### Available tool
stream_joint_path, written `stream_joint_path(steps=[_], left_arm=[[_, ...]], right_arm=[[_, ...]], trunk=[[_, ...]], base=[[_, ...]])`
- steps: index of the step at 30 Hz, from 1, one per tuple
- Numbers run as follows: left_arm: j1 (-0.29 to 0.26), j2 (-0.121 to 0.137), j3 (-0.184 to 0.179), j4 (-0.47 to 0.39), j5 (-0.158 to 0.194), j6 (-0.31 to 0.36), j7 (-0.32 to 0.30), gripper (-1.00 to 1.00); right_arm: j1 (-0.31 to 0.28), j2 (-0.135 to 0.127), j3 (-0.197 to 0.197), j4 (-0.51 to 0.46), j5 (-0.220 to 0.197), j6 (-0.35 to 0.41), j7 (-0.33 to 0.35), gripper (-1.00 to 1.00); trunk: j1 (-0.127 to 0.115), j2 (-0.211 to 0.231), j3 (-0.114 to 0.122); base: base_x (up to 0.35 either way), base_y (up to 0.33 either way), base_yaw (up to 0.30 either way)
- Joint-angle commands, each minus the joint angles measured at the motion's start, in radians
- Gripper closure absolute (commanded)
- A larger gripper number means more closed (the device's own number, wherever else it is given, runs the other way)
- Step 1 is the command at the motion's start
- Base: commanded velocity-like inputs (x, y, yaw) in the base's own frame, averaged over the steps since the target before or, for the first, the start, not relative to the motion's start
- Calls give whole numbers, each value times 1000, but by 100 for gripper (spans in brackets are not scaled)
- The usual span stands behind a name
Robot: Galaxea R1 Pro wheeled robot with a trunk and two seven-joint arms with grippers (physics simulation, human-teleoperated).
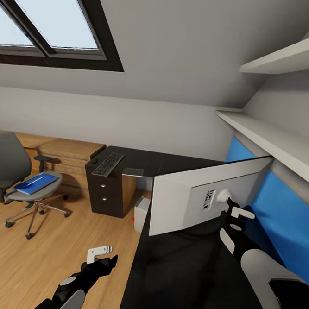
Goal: In the bedroom, organize the workspace by keeping the computer under the desk, ensuring the monitor is on the desk, placing the keyboard on the desk next to the monitor, placing the mouse on the desk next to the keyboard, moving the folder from the swivel chair onto the desk next to the mouse, stacking the notebook on top of the folder with the pen on top of the notebook, and positioning the swivel chair next to the desk.
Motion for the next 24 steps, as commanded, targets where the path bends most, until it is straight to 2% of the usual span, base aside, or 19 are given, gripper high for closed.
stream_joint_path(steps=[1,6,13,24], left_arm=[[-1,1,-3,-2,6,1,8,-100],[-1,1,-3,-2,6,1,8,-100],[-2,1,-3,-2,6,1,8,-100],[-2,0,-3,-2,6,1,9,-100]], right_arm=[[-2,-1,11,-1,1,-5,-4,100],[-2,-1,11,-2,1,-5,-4,100],[-2,-1,11,-2,1,-5,-4,100],[-2,-1,11,-2,1,-5,-4,100]], trunk=[[0,-2,-1],[0,-2,-1],[0,-2,-1],[0,-2,-1]], base=[[23,0,0],[38,0,0],[222,0,0],[22,-35,0]])
